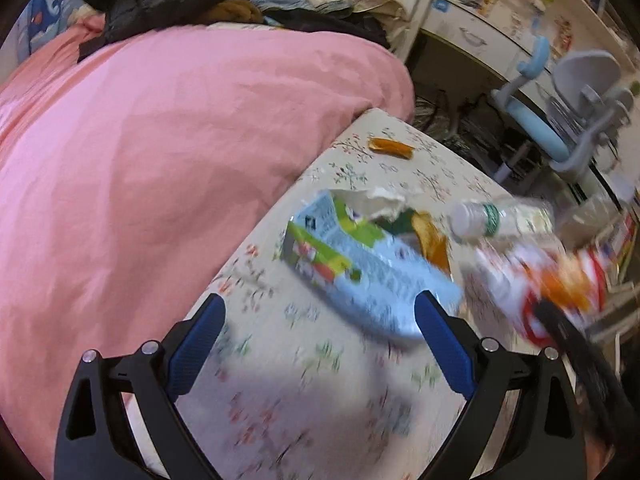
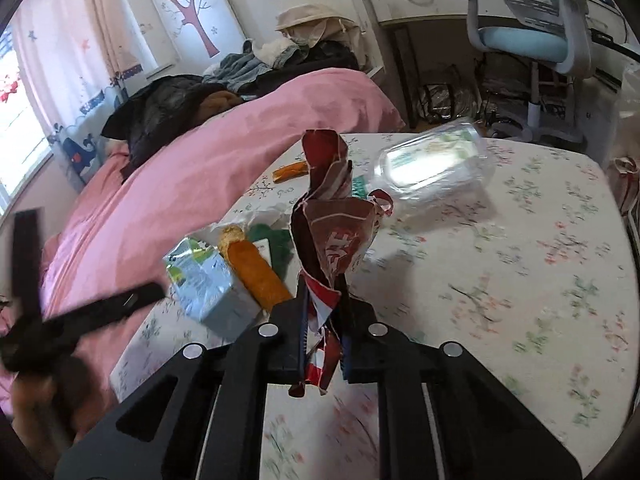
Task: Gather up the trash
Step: 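Grasp the red snack wrapper with the right tool while the left tool grasps the milk carton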
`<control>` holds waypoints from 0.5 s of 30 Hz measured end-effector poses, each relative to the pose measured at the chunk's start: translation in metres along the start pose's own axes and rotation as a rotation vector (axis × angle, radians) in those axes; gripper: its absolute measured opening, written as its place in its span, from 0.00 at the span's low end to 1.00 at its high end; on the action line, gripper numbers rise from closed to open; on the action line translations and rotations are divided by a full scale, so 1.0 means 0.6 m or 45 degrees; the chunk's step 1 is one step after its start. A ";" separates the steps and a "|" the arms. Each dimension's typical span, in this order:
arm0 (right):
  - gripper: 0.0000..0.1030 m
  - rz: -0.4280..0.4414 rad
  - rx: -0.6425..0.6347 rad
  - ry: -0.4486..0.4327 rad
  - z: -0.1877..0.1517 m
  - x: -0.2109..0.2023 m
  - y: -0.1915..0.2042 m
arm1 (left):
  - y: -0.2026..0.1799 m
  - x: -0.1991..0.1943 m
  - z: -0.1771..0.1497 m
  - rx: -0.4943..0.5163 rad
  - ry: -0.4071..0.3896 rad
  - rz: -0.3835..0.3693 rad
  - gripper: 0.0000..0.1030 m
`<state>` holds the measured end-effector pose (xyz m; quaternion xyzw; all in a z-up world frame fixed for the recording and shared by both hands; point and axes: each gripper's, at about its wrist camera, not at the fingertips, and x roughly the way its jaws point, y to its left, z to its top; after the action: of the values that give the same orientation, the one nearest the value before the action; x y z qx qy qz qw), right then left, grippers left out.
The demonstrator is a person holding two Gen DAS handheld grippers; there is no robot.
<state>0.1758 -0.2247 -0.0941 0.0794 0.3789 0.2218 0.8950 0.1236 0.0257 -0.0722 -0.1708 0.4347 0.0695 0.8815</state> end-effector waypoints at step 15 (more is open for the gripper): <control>0.31 0.082 0.185 0.219 -0.050 -0.041 -0.087 | -0.040 0.100 0.046 0.030 0.101 0.088 0.89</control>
<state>0.1567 -0.2830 -0.1155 0.1367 0.4665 0.2284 0.8435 0.1872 0.0117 -0.0983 -0.1481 0.4757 0.0880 0.8626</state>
